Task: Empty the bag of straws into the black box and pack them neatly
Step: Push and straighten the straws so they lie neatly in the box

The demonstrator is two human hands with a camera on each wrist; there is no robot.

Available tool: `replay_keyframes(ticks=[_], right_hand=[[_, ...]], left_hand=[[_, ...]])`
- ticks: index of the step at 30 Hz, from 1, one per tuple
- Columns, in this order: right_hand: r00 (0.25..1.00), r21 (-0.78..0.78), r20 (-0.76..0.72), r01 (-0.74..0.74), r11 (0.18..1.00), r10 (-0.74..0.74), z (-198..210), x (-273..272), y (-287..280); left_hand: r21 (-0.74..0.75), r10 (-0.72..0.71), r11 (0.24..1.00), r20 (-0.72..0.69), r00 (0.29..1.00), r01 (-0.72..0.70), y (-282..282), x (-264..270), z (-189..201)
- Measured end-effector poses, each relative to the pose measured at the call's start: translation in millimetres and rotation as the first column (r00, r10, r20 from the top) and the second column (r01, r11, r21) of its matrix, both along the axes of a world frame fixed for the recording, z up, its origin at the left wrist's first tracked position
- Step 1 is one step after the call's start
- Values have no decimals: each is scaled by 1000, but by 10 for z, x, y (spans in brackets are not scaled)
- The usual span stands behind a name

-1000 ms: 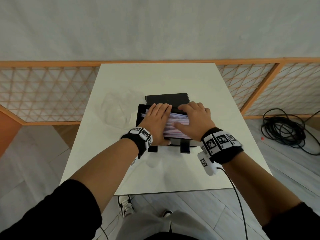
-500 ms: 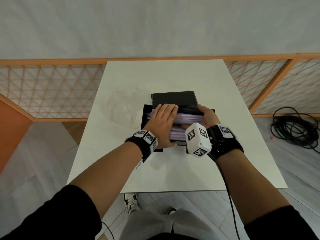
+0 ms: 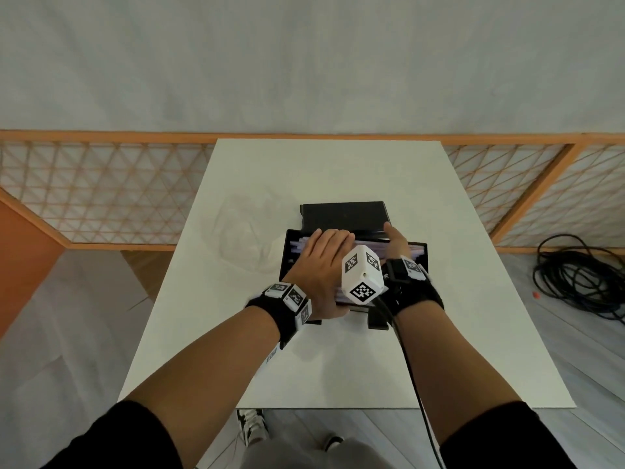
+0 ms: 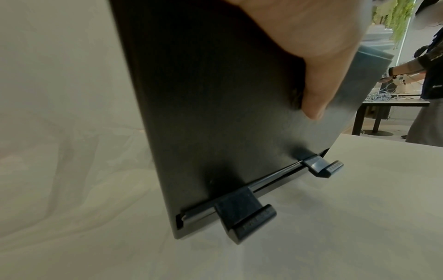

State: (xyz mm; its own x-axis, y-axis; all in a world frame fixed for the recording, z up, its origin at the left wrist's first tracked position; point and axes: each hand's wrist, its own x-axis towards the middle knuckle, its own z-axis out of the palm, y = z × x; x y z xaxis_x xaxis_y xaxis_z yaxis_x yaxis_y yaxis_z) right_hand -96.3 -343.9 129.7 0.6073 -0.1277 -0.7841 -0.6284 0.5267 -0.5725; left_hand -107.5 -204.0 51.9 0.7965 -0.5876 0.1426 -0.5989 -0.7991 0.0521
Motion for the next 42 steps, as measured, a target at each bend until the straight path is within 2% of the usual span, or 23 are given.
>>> replay_keyframes(ticks=[2, 6, 10, 13, 19, 25, 32, 37, 40, 42], right_hand=[[999, 23, -7, -32, 999, 32, -55, -8, -24], [999, 105, 17, 34, 994, -36, -147, -13, -41], [1000, 13, -3, 10, 1000, -10, -260, 2, -70], [1000, -60, 21, -20, 998, 22, -194, 2, -114], [999, -57, 33, -9, 998, 11, -142, -33, -142], [997, 16, 59, 40, 999, -41, -151, -107, -123], [998, -91, 30, -47, 995, 50, -112, -72, -141], [989, -64, 84, -117, 991, 122, -135, 1, -161], [988, 50, 94, -130, 990, 125, -84, 39, -209], [987, 22, 87, -135, 991, 133, -28, 62, -251]], left_hand=[[35, 0, 999, -17, 1000, 0, -9, 38, 17], [87, 28, 996, -26, 999, -26, -21, 96, 39], [121, 37, 992, -31, 999, -33, -25, 77, 50], [116, 40, 993, -38, 998, -35, -28, 67, 63], [96, 38, 995, -28, 999, -35, -18, 78, 64], [106, 50, 993, -14, 999, -48, -29, 66, 40], [100, 50, 994, -10, 999, -48, -23, 66, 16], [136, 58, 989, -20, 998, -54, -46, 127, 59], [124, 57, 991, -29, 998, -53, -61, 185, 70], [143, 62, 988, -45, 997, -55, -71, 229, 72]])
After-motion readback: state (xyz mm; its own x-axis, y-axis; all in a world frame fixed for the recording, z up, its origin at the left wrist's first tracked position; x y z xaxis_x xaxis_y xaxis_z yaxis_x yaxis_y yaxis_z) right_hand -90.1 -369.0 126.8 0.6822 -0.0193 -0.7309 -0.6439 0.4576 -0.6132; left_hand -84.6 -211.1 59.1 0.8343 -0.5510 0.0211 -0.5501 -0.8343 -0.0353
